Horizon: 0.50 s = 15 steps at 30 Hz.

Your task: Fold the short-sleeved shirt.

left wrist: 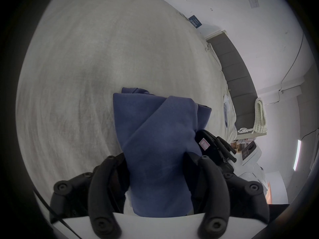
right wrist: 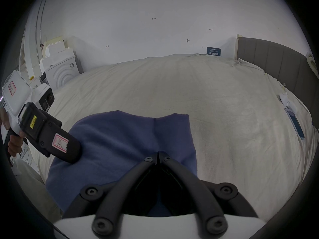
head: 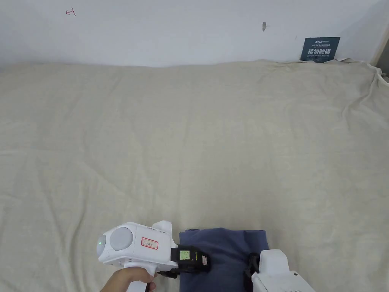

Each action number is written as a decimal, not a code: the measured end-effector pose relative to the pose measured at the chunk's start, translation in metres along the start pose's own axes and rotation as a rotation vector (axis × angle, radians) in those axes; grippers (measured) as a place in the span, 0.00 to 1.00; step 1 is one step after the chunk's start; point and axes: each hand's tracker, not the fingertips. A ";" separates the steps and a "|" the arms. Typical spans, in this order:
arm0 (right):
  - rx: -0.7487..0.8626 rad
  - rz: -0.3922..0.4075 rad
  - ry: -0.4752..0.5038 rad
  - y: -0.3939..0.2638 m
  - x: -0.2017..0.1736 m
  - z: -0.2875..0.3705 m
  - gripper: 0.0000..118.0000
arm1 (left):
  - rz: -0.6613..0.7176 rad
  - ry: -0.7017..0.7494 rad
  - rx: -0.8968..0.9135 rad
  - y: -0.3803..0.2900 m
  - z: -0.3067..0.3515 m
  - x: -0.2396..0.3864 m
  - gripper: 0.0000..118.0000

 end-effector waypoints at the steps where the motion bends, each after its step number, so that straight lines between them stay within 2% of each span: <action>1: 0.000 0.000 0.001 0.000 0.000 0.000 0.01 | 0.009 -0.004 -0.004 0.001 -0.001 -0.003 0.38; 4: -0.001 0.001 0.000 0.001 0.000 0.000 0.01 | 0.021 -0.026 -0.002 -0.001 0.001 -0.002 0.21; 12: -0.007 0.004 0.010 0.006 0.001 0.003 0.01 | -0.064 0.041 0.037 -0.011 0.009 0.022 0.17; 15: 0.022 -0.023 0.031 0.015 0.004 0.015 0.01 | -0.092 0.049 0.053 -0.012 0.018 0.028 0.16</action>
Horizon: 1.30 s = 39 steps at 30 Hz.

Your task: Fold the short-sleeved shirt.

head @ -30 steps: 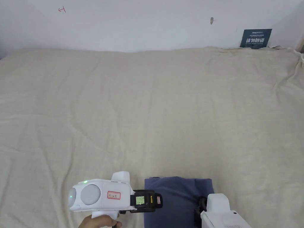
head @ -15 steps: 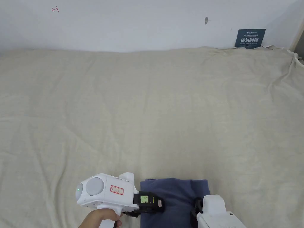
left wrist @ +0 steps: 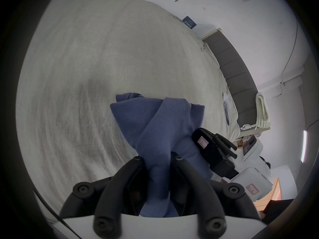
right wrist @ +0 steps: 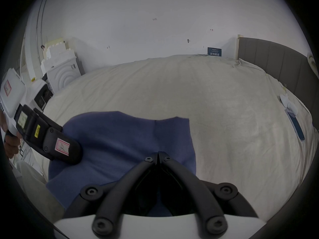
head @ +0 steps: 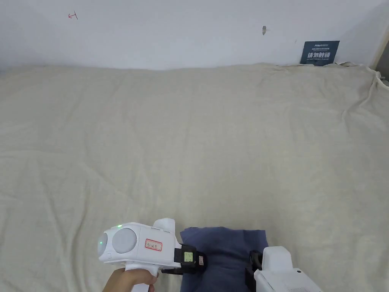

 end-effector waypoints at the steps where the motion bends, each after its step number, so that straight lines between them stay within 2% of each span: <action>1: 0.036 -0.004 0.008 0.006 0.000 0.008 0.01 | -0.011 -0.005 0.008 0.001 0.005 0.002 0.16; 4: 0.114 0.039 0.025 0.030 -0.002 0.026 0.01 | -0.047 0.019 0.011 0.007 0.019 0.005 0.16; 8: 0.216 0.054 0.037 0.061 -0.001 0.049 0.01 | -0.075 0.076 0.029 0.019 0.047 -0.007 0.16; 19: 0.416 0.088 0.041 0.118 -0.002 0.094 0.01 | -0.085 0.415 0.070 0.056 0.162 -0.082 0.16; 26: 0.443 0.100 0.018 0.131 0.003 0.094 0.01 | -0.085 0.652 0.014 0.071 0.211 -0.129 0.16; 32: 0.433 0.092 -0.014 0.128 0.010 0.093 0.01 | 0.010 0.749 0.044 0.080 0.240 -0.170 0.16; 39: 0.406 0.080 -0.041 0.123 0.019 0.089 0.01 | 0.073 0.820 0.047 0.076 0.235 -0.196 0.16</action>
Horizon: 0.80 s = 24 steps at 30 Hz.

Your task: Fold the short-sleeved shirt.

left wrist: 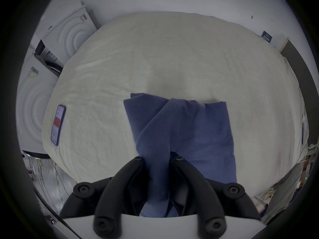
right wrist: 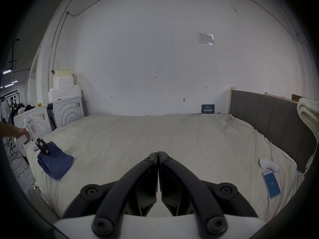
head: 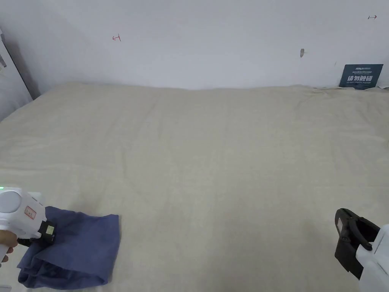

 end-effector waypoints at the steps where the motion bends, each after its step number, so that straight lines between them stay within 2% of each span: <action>1: -0.002 -0.002 -0.004 0.000 0.001 0.000 0.01 | 0.008 -0.001 -0.002 -0.002 -0.003 0.001 0.17; 3: 0.002 -0.005 -0.012 -0.001 0.002 0.002 0.01 | 0.020 0.020 0.005 -0.004 -0.007 -0.001 0.22; 6: 0.002 -0.009 -0.015 -0.001 0.004 0.003 0.01 | 0.039 0.092 0.031 -0.006 -0.006 -0.001 0.59; 7: 0.002 -0.008 -0.015 0.000 0.005 0.003 0.01 | 0.040 0.106 0.043 -0.007 -0.005 -0.003 0.74; 8: 0.003 -0.008 -0.015 0.000 0.006 0.004 0.01 | 0.038 0.113 0.049 -0.009 -0.002 -0.003 0.86; 9: 0.004 -0.008 -0.015 0.000 0.007 0.004 0.01 | 0.039 0.121 0.064 -0.009 0.001 -0.002 0.93; 10: 0.006 -0.010 -0.015 0.001 0.007 0.004 0.01 | 0.041 0.138 0.095 -0.010 0.005 -0.001 0.96; 18: 0.038 -0.008 -0.003 0.015 0.009 0.010 0.01 | 0.087 0.164 0.380 -0.018 0.054 0.002 0.96; 24: 0.095 0.014 -0.018 0.036 0.009 0.015 0.01 | 0.111 0.107 0.617 -0.027 0.111 0.017 0.95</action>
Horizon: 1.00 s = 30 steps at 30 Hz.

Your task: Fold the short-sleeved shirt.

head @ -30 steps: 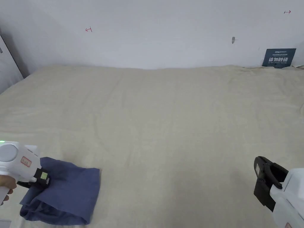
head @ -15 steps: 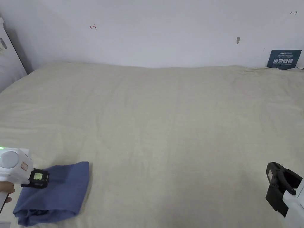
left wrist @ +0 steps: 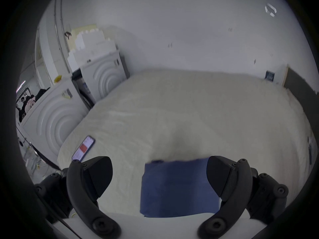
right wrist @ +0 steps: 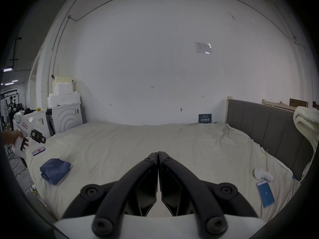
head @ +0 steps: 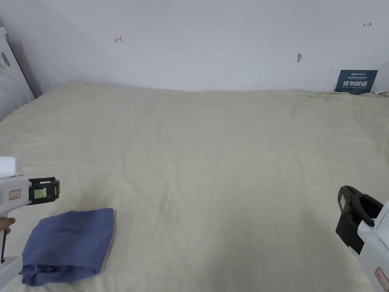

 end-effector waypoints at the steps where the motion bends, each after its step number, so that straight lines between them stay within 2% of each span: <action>1: 0.017 0.005 -0.005 0.005 0.000 0.001 0.01 | 0.004 -0.005 0.046 0.005 0.012 0.004 0.95; 5: 0.064 0.027 -0.021 0.019 0.003 0.002 0.01 | 0.022 -0.043 0.206 0.015 0.049 0.018 0.81; 9: 0.102 0.027 -0.033 0.032 0.006 0.002 0.01 | -0.006 -0.036 0.361 0.016 0.081 0.043 0.74; 11: 0.118 0.035 -0.043 0.037 0.006 0.001 0.01 | -0.004 -0.046 0.437 0.014 0.096 0.059 0.67; 13: 0.128 0.041 -0.052 0.041 0.006 0.001 0.01 | -0.029 -0.038 0.492 0.010 0.107 0.074 0.55; 14: 0.132 0.041 -0.055 0.042 0.006 0.000 0.01 | -0.017 -0.031 0.516 0.008 0.110 0.082 0.43; 17: 0.142 0.037 -0.066 0.043 0.007 0.000 0.01 | -0.001 -0.074 0.571 -0.003 0.119 0.103 0.20; 19: 0.143 0.036 -0.070 0.043 0.008 -0.001 0.01 | -0.017 -0.080 0.574 -0.009 0.123 0.118 0.16; 21: 0.146 0.035 -0.072 0.042 0.009 -0.002 0.01 | -0.035 -0.093 0.598 -0.016 0.126 0.133 0.02; 27: 0.143 0.030 -0.073 0.037 0.011 -0.002 0.01 | -0.044 -0.142 0.630 -0.036 0.121 0.170 0.00; 30: 0.145 0.025 -0.078 0.034 0.010 -0.002 0.01 | -0.058 -0.102 0.679 -0.050 0.118 0.187 0.00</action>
